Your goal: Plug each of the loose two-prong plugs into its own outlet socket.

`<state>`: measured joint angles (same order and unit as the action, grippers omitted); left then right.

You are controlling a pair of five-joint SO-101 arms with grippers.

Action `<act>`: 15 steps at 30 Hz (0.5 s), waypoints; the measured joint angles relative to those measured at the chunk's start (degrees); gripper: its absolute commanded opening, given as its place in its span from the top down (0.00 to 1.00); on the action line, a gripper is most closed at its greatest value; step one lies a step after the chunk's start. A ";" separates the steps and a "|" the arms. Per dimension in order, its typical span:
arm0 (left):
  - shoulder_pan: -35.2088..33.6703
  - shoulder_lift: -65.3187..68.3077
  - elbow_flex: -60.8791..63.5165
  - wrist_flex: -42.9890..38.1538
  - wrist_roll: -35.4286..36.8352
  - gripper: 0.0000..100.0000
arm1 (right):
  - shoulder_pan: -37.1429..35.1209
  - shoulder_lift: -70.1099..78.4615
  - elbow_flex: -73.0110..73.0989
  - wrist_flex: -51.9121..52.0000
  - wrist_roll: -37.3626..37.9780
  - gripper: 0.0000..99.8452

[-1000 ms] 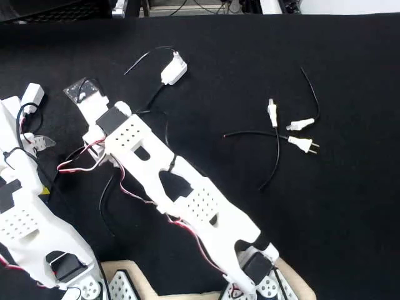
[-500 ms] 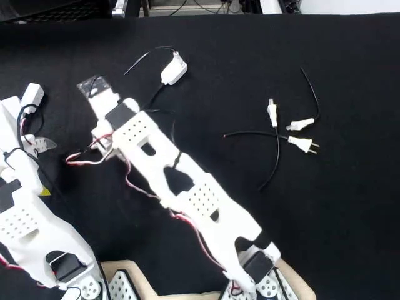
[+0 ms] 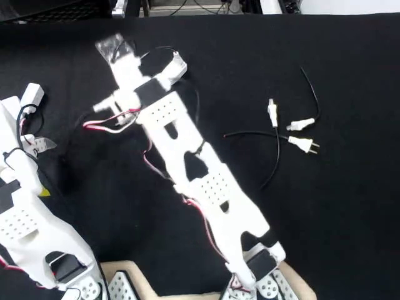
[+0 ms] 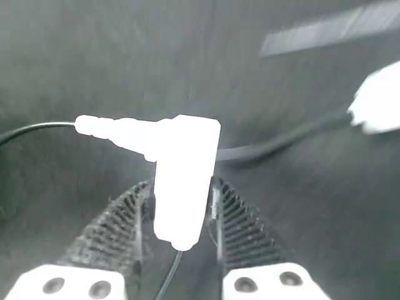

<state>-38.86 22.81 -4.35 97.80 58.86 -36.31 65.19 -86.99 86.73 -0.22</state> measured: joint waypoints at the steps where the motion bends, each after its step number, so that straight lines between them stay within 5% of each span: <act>1: 0.00 0.00 0.00 0.00 0.00 0.50 | 0.53 0.00 -1.58 -0.70 1.41 0.99; 15: 0.00 0.00 0.09 -1.23 0.00 0.50 | 16.70 10.37 -5.01 -21.98 3.52 0.92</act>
<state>-38.86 22.81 -4.26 96.57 58.86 -19.60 75.56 -92.00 64.75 3.30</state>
